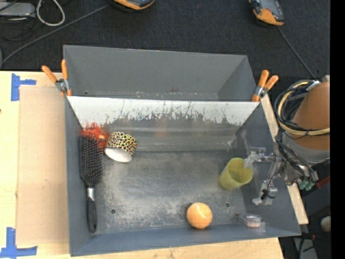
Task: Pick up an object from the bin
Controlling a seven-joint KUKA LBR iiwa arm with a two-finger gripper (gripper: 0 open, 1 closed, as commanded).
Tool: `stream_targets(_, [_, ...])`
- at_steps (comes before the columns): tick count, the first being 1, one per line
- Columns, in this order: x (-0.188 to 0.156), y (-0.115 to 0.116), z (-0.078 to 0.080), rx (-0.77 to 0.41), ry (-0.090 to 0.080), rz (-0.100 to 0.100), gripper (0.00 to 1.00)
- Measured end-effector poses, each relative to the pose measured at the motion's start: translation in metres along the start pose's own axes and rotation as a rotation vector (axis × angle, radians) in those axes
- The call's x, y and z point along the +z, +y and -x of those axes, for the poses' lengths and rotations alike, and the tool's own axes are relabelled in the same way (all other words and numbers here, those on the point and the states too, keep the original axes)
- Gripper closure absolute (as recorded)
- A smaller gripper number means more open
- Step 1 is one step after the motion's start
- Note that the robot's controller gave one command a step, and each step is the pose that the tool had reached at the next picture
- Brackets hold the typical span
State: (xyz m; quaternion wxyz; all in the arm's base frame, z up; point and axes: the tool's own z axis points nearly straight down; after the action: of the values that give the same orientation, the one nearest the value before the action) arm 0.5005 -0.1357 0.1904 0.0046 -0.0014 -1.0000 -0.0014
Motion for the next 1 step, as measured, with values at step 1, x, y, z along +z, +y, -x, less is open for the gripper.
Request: stream_targets(1, [-0.0043, 0.0007, 0.0018, -0.005, -0.008, -0.002, 0.00])
